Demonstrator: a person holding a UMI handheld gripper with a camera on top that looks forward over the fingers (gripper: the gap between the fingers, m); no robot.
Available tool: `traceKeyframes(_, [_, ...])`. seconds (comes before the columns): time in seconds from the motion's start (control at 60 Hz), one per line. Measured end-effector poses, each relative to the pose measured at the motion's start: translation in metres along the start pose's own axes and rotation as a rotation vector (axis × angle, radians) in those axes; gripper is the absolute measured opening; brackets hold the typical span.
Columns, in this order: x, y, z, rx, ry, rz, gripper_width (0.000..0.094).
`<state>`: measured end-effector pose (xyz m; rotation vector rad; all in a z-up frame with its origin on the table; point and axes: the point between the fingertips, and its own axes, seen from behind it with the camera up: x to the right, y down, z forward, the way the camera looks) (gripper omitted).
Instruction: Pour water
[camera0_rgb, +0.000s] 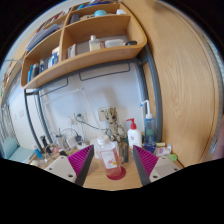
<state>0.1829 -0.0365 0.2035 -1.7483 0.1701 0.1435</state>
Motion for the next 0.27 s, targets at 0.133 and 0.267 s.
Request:
traceKeyframes(0.133, [-0.009,-0.021,-0.006,0.037,0.015,0.03,0.0795])
traceKeyframes(0.267, [-0.019,-0.03,-0.018,0.051,0.013,0.069,0.0798])
